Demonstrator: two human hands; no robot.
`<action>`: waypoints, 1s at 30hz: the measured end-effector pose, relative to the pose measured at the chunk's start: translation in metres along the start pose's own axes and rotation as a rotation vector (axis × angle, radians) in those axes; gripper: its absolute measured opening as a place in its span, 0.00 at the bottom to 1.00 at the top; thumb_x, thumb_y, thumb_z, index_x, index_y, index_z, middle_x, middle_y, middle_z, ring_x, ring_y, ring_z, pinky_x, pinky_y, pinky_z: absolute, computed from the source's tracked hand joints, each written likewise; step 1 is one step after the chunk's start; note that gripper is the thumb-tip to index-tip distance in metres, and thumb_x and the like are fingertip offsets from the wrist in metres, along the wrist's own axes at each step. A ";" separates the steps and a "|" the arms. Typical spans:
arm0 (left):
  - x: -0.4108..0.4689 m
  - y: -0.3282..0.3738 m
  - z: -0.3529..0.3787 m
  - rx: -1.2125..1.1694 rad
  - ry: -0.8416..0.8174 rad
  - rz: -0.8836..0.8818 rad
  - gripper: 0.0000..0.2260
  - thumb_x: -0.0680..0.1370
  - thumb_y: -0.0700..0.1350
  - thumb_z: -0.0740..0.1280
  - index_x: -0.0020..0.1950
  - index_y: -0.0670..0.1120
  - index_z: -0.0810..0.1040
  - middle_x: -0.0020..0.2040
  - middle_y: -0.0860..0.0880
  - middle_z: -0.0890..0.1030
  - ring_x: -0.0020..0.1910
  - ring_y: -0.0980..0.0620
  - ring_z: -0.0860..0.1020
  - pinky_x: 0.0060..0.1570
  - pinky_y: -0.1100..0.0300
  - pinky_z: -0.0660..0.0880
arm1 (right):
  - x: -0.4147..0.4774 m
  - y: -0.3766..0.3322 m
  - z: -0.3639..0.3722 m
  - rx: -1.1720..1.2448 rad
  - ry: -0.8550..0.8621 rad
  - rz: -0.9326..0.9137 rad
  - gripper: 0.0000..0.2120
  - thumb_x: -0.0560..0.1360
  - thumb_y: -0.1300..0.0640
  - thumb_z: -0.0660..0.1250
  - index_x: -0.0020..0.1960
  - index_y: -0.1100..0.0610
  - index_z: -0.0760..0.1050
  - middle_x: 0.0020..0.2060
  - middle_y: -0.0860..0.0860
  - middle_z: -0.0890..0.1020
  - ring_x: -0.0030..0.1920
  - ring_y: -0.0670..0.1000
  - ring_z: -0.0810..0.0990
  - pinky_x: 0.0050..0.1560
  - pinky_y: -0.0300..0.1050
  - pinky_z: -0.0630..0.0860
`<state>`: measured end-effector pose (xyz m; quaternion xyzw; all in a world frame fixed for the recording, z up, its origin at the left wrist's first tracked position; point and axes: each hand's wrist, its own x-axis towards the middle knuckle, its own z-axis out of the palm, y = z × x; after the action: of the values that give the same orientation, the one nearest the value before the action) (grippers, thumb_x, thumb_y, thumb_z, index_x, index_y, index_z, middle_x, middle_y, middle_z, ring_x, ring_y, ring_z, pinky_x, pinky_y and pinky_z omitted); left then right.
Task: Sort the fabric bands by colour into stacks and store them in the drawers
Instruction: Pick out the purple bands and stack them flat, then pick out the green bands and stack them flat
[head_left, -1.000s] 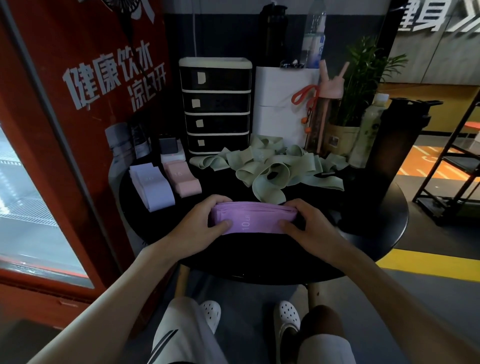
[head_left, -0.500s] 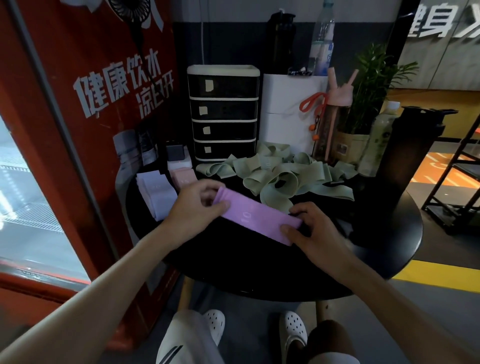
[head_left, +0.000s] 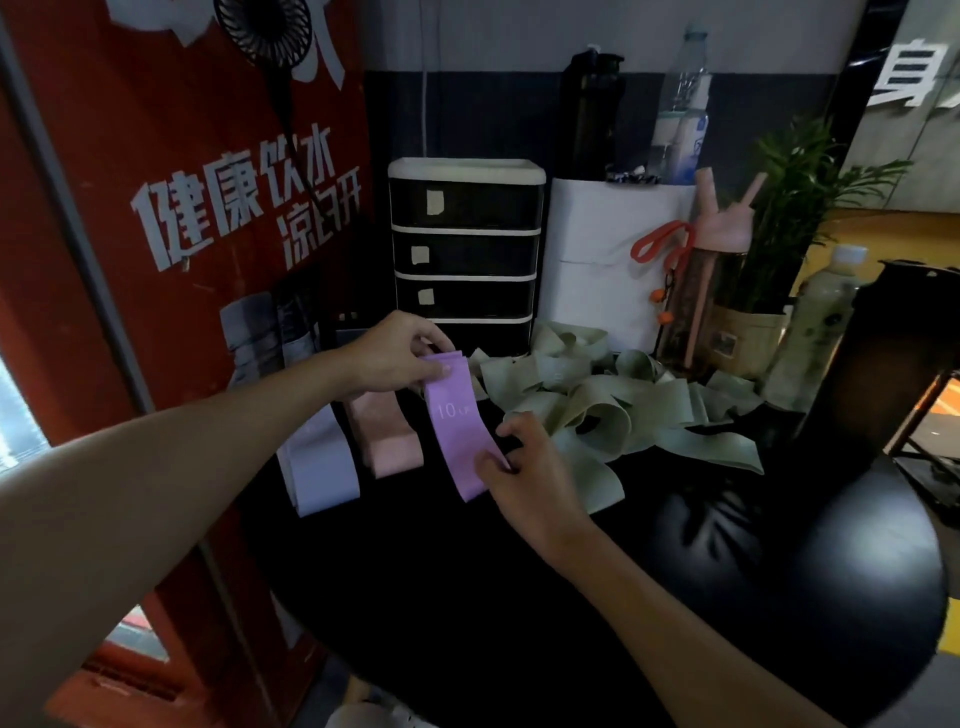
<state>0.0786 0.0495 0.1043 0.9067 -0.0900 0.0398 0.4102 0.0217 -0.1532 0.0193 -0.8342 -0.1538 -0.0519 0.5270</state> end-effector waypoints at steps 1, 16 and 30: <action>0.005 -0.005 0.000 0.000 -0.009 -0.001 0.11 0.77 0.37 0.71 0.59 0.40 0.79 0.52 0.39 0.83 0.51 0.44 0.84 0.51 0.51 0.82 | 0.002 0.001 0.002 -0.018 -0.006 0.015 0.09 0.75 0.57 0.66 0.52 0.51 0.68 0.34 0.48 0.76 0.35 0.48 0.75 0.39 0.46 0.73; 0.036 -0.048 0.019 0.298 -0.058 0.044 0.08 0.75 0.41 0.74 0.54 0.46 0.82 0.50 0.51 0.82 0.50 0.53 0.81 0.53 0.56 0.79 | 0.000 0.025 0.016 -0.409 -0.037 -0.259 0.14 0.72 0.45 0.62 0.53 0.47 0.78 0.51 0.45 0.72 0.51 0.50 0.75 0.53 0.53 0.75; -0.015 -0.017 0.035 0.694 -0.237 0.197 0.06 0.76 0.51 0.70 0.48 0.51 0.84 0.44 0.54 0.84 0.45 0.57 0.79 0.48 0.60 0.73 | -0.003 0.022 0.013 -0.302 -0.003 -0.287 0.08 0.73 0.53 0.70 0.52 0.50 0.79 0.49 0.46 0.73 0.51 0.50 0.74 0.53 0.46 0.74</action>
<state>0.0671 0.0362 0.0659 0.9770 -0.2048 0.0022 0.0597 0.0249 -0.1507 -0.0062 -0.8734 -0.2622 -0.1476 0.3828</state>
